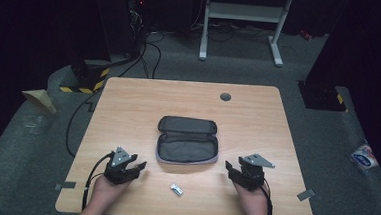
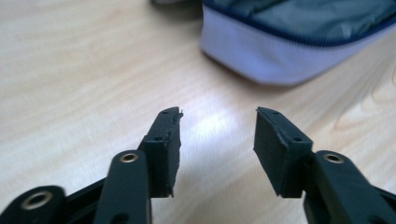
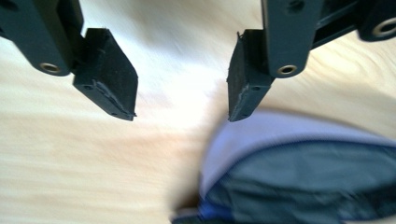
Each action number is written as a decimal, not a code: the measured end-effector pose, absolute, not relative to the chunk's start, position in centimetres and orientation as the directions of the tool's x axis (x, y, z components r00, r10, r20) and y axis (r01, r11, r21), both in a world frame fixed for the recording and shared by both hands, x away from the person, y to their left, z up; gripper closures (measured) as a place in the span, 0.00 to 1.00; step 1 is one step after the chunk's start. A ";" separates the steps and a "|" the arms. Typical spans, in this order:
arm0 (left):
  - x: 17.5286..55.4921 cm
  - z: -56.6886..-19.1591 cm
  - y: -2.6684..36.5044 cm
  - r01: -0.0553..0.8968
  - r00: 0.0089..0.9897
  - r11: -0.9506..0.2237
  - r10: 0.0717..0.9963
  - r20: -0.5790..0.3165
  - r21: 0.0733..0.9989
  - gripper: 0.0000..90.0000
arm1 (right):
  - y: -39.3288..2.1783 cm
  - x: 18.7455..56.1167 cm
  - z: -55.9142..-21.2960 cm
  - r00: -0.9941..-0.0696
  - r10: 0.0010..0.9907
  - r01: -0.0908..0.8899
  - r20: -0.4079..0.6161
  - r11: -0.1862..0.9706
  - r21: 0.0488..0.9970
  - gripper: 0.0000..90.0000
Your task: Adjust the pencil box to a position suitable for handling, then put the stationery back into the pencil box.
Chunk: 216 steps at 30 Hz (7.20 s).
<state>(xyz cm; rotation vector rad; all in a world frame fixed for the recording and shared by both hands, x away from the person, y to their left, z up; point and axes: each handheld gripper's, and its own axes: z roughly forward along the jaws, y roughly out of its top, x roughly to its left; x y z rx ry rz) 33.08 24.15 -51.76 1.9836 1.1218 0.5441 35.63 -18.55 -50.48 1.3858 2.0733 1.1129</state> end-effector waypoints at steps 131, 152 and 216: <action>30.7 -51.5 15.3 0.431 0.738 -0.359 0.668 -0.095 0.828 0.81 | -19.9 34.3 -52.3 -0.438 0.899 0.610 -0.015 0.309 0.730 0.42; 30.6 -48.9 16.5 0.380 0.720 -0.318 0.691 -0.063 0.869 0.81 | -19.9 34.3 -52.3 -0.439 0.898 0.611 -0.013 0.309 0.729 0.42; 38.3 -45.5 17.9 0.439 0.614 -0.260 0.785 -0.076 0.860 0.81 | -19.9 34.4 -52.3 -0.453 0.891 0.606 -0.012 0.318 0.729 0.41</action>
